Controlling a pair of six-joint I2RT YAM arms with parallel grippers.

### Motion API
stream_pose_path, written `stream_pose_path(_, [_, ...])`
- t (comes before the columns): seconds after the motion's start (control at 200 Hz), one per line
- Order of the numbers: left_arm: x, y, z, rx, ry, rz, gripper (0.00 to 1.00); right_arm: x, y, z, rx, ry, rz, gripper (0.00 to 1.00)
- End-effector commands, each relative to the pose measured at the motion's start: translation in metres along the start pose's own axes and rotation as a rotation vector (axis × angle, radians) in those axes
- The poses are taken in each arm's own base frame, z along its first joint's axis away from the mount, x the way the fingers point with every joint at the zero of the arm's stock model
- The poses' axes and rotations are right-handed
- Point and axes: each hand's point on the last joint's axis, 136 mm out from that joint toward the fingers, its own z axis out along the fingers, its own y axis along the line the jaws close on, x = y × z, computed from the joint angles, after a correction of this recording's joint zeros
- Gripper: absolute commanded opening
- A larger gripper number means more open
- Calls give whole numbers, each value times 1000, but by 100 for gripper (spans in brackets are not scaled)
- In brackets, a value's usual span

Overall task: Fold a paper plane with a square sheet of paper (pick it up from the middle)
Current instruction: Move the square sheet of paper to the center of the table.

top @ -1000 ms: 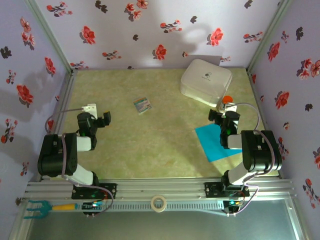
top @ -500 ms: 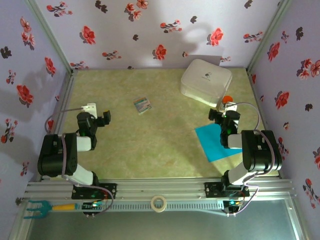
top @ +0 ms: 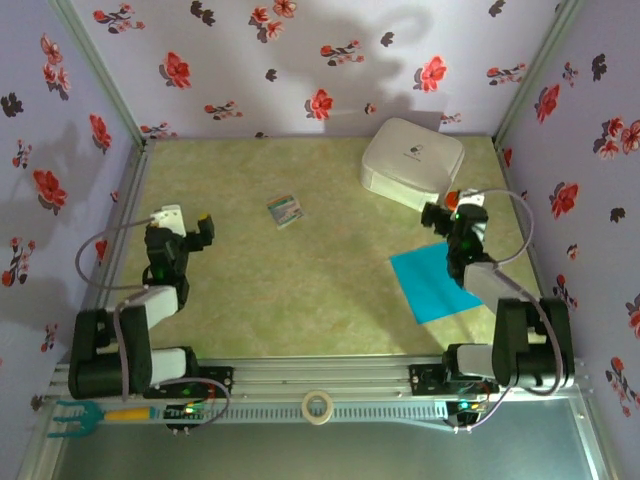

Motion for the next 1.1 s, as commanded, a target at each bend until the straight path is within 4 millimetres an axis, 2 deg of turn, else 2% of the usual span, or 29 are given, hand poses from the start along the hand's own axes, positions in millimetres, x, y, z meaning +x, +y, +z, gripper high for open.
stream_pose_path(0.0, [-10, 17, -9, -100, 39, -160, 100, 17, -13, -25, 106, 174, 263, 99])
stream_pose_path(0.075, [-11, 18, -14, -124, 111, -312, 100, 25, -6, -37, 73, 238, 376, 99])
stream_pose_path(0.11, [-11, 13, -15, -109, 158, -364, 100, 27, 6, -41, 0, 255, 386, 99])
stream_pose_path(0.16, [-6, 4, -17, -81, 248, -417, 100, 36, 13, -46, -44, 279, 406, 99])
stream_pose_path(0.3, [10, -19, -22, -6, 411, -588, 100, 77, 3, -57, 16, 428, 415, 99])
stream_pose_path(0.42, [12, -53, -28, 184, 431, -704, 100, 106, 3, -57, 25, 540, 397, 97])
stream_pose_path(0.485, [13, -65, -35, 231, 433, -706, 100, 117, -1, -55, 53, 576, 403, 96])
stream_pose_path(0.67, [19, -85, -50, 296, 459, -647, 100, 139, 7, -45, 46, 679, 434, 90])
stream_pose_path(0.89, [16, -93, -59, 344, 451, -643, 100, 164, 9, -42, 80, 760, 464, 88])
stream_pose_path(1.095, [12, -99, -63, 367, 454, -634, 100, 182, 19, -43, 92, 804, 483, 87])
